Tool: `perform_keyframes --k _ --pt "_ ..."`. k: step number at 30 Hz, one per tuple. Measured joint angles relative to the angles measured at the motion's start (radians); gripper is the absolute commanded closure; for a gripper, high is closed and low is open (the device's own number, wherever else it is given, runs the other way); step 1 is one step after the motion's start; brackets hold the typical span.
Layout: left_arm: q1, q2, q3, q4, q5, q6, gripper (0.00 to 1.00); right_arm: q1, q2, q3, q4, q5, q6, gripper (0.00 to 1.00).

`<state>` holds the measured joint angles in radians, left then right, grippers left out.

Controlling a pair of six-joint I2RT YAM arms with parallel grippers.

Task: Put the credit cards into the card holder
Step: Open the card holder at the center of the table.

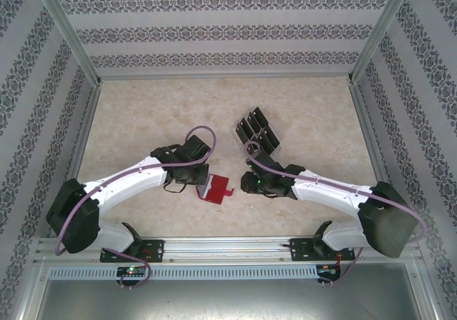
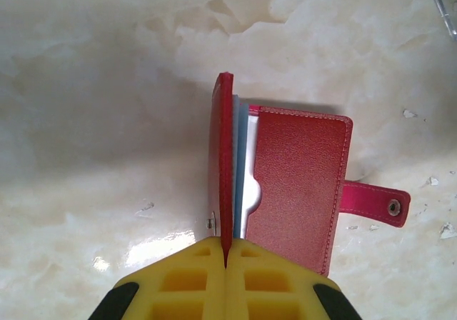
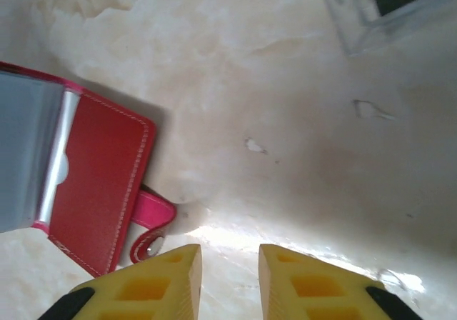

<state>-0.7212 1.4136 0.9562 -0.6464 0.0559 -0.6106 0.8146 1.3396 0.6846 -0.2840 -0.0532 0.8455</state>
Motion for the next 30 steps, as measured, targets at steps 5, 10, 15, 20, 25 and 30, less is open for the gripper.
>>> perform_keyframes --k 5,10,15,20,25,30 --pt "-0.031 0.072 0.03 0.016 0.018 -0.015 1.0 0.0 0.057 -0.002 0.099 -0.044 0.021 0.88" --pt "-0.06 0.086 0.036 0.049 0.037 -0.03 0.96 0.0 0.092 -0.019 0.185 -0.08 0.043 0.88" --pt "-0.065 0.086 0.036 0.071 0.048 -0.048 1.0 0.0 0.11 -0.022 0.218 -0.095 0.05 0.87" --pt "-0.065 0.086 0.035 0.092 0.048 -0.056 1.0 0.0 0.111 -0.022 0.231 -0.099 0.05 0.84" --pt "-0.065 0.085 0.016 0.121 0.048 -0.068 0.91 0.005 0.111 -0.022 0.237 -0.114 0.058 0.8" --pt "-0.066 0.085 0.002 0.144 0.053 -0.079 0.99 0.015 0.103 -0.022 0.235 -0.113 0.069 0.8"
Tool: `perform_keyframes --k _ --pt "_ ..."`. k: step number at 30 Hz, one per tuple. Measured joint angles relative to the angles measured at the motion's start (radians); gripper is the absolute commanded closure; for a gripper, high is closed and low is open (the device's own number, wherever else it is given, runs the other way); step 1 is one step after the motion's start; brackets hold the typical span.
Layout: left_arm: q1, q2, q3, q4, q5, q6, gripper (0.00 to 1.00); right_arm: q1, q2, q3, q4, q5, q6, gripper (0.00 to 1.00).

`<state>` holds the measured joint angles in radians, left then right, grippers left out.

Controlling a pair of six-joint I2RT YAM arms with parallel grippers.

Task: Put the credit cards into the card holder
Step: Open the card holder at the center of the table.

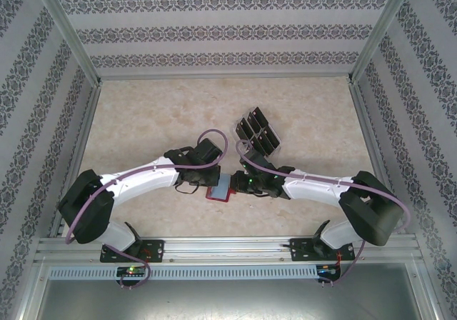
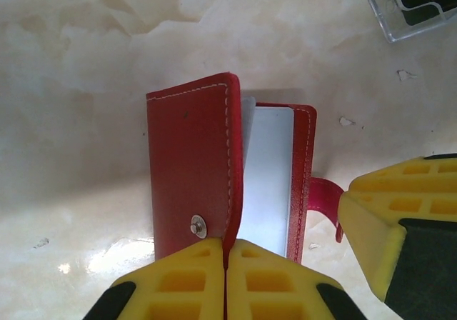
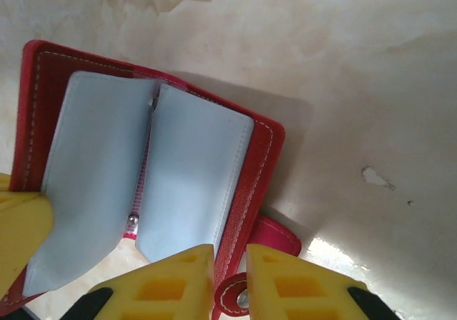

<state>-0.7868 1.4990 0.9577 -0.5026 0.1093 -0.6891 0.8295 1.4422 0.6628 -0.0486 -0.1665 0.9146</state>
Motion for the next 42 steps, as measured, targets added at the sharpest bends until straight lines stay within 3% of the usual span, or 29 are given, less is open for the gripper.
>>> perform_keyframes --k 11,27,42 --pt "-0.005 -0.007 -0.027 0.043 0.011 -0.016 1.0 0.014 -0.149 -0.017 -0.023 0.027 0.027 0.83" --pt "-0.005 -0.094 -0.086 0.056 -0.05 -0.06 1.0 0.079 0.169 0.108 0.046 0.027 0.048 0.9" --pt "0.017 -0.178 -0.186 0.035 -0.166 -0.111 1.0 0.079 0.205 0.107 0.04 0.054 0.101 0.91"
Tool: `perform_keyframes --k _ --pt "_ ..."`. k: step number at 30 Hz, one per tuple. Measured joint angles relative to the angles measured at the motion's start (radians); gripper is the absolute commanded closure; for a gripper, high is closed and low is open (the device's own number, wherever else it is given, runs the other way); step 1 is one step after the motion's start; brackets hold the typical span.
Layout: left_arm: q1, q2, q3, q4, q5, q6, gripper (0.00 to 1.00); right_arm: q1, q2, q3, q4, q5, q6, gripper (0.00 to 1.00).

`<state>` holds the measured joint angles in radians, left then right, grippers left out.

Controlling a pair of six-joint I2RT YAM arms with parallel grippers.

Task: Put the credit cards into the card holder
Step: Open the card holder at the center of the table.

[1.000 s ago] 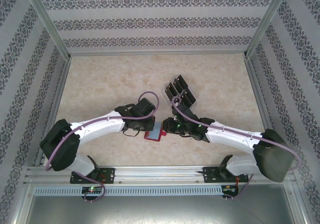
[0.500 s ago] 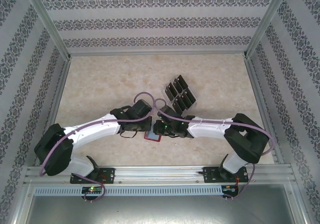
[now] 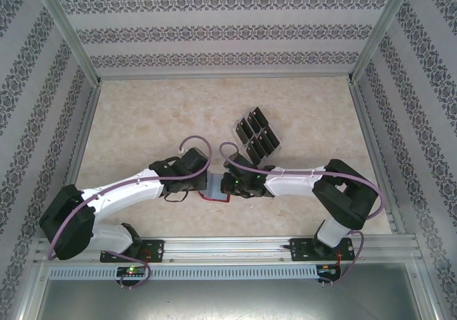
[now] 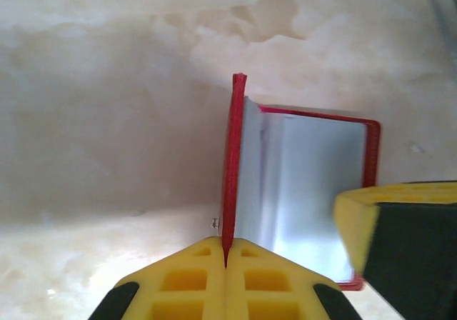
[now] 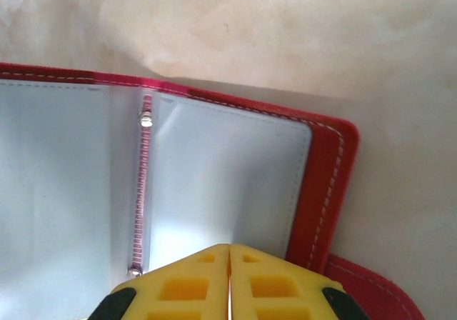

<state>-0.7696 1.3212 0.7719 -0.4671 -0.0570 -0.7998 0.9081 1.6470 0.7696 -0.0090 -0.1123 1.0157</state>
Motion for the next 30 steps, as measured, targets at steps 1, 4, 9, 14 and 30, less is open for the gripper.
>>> perform_keyframes --k 1,4,9,14,30 --pt "0.003 -0.003 -0.008 -0.006 -0.013 -0.002 0.99 0.0 0.001 0.0 -0.002 0.001 0.002 0.91" --pt "0.013 -0.004 -0.032 -0.023 -0.05 -0.001 0.89 0.0 0.005 0.0 -0.002 0.003 0.004 0.91" --pt "0.032 0.005 -0.05 -0.042 -0.083 0.003 0.67 0.0 0.011 0.0 -0.001 0.002 0.003 0.91" --pt "0.044 0.009 -0.051 -0.047 -0.098 0.008 0.46 0.0 0.013 0.001 -0.002 0.002 0.003 0.91" --pt "0.065 -0.249 -0.039 0.06 0.011 0.027 0.3 0.0 0.017 0.016 -0.024 -0.002 -0.001 0.91"
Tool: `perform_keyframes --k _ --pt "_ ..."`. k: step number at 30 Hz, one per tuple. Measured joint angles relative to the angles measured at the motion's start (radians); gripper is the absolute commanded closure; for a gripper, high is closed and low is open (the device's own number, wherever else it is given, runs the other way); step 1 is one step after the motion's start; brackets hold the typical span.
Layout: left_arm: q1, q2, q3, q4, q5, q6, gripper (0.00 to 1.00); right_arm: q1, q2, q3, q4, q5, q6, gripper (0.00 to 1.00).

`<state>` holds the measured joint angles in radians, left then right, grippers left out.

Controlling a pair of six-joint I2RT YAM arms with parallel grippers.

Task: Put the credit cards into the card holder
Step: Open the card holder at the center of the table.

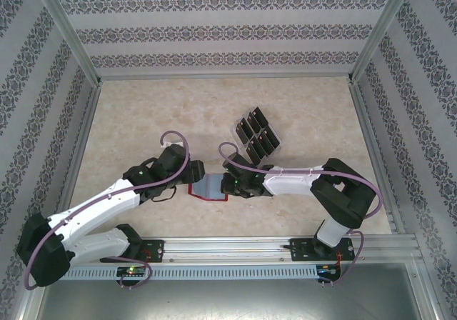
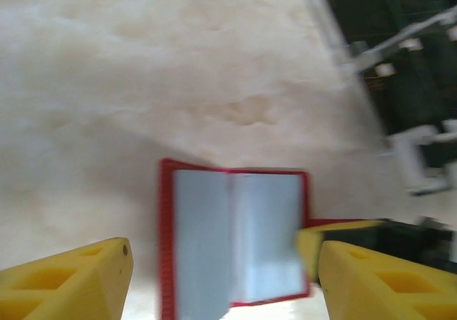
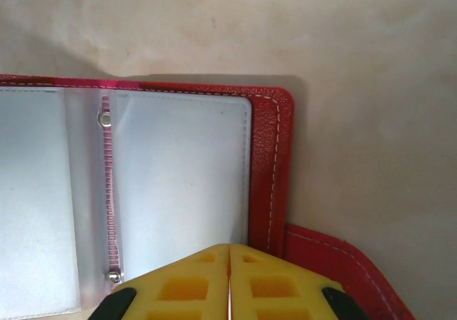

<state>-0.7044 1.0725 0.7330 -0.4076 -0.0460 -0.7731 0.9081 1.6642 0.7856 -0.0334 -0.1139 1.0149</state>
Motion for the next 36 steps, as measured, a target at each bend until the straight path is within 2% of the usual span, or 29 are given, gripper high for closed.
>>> perform_keyframes --k 4,10,18,26,36 --pt "0.0 0.051 -0.006 0.132 0.116 -0.045 0.3 0.0 0.005 0.003 0.0 0.0 0.0 0.91" --pt "0.0 0.138 -0.109 0.358 0.208 -0.148 0.3 0.0 0.007 0.005 0.001 0.0 0.0 0.91" --pt "0.036 0.189 -0.23 0.498 0.226 -0.23 0.3 0.0 0.007 0.005 0.0 0.0 0.0 0.92" --pt "0.09 0.188 -0.316 0.514 0.218 -0.238 0.3 0.0 0.012 0.006 0.003 0.0 0.0 0.92" --pt "0.092 0.185 -0.348 0.582 0.219 -0.238 0.3 -0.031 0.051 0.052 -0.001 -0.026 -0.05 0.92"
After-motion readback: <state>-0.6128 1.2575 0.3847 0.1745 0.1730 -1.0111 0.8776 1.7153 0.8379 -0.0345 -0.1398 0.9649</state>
